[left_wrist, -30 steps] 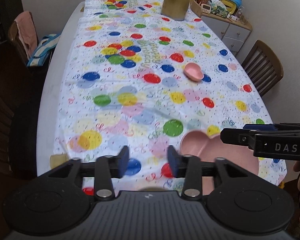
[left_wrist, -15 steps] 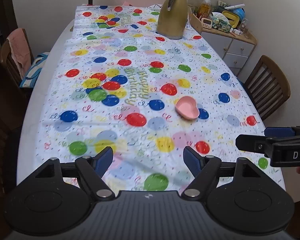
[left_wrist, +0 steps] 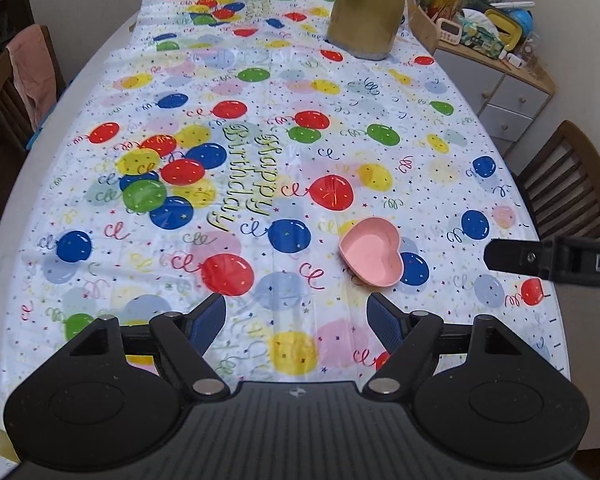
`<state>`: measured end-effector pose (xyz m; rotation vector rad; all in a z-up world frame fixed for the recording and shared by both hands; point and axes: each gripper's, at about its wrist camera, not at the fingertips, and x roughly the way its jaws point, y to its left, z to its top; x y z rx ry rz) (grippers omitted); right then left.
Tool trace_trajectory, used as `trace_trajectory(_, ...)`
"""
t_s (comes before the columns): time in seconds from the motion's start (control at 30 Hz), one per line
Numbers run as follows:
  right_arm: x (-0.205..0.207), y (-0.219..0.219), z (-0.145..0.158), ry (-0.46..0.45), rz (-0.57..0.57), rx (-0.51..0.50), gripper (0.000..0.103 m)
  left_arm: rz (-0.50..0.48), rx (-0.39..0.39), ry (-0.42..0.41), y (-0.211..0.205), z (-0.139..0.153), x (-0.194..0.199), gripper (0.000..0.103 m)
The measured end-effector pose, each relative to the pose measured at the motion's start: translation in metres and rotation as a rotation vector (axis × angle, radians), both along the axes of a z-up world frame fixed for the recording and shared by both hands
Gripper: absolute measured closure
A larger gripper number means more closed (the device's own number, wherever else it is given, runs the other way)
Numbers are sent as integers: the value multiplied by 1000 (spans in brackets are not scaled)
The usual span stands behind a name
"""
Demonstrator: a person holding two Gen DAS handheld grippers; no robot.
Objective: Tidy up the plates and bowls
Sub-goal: 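Move both grippers toward the small pink heart-shaped dish, then close both grippers on the heart dish rim and lift it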
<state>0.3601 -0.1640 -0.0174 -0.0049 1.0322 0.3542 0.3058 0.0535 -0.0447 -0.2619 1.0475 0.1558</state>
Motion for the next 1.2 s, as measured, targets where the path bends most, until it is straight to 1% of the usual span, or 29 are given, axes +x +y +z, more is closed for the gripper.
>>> trace_trajectory(0.2,44,-4,-27,80,-38,19,8,29,-15,20,-11,-26,23,26)
trace_trajectory(0.3,57,1,-41,101,-38,20,11,41,-19,37,-16,-40,32,26)
trace_trajectory(0.47,72,8,-62,125,-33,16,18,66,-21,55,-17,-56,44,26)
trace_trajectory(0.5,75,10,-65,131,-27,18,22,69,-21,58,-17,-59,46,26)
trace_trajectory(0.6,83,13,-74,141,-25,15,26,60,-25,63,-20,-66,55,26)
trace_trajectory(0.77,95,20,-86,158,-22,19,37,52,-35,59,-28,-74,64,26)
trace_trajectory(0.87,99,21,-93,166,-21,24,45,54,-38,62,-31,-78,68,27)
trace_trajectory(0.9,101,22,-96,175,-17,29,50,54,-39,61,-31,-79,69,27)
trace_trajectory(0.93,102,23,-99,184,-15,33,55,53,-41,59,-32,-79,70,33)
trace_trajectory(0.97,103,25,-101,189,-11,39,56,50,-43,59,-33,-80,72,37)
trace_trajectory(1.03,104,27,-104,194,-1,48,64,50,-42,68,-34,-84,74,51)
trace_trajectory(1.07,105,28,-105,194,3,51,66,51,-45,73,-34,-85,75,55)
trace_trajectory(1.1,105,30,-106,195,5,53,68,51,-54,76,-33,-87,76,63)
trace_trajectory(1.17,107,31,-109,199,11,60,74,50,-67,74,-33,-89,76,66)
trace_trajectory(1.2,107,32,-110,202,14,65,78,49,-67,71,-34,-89,76,70)
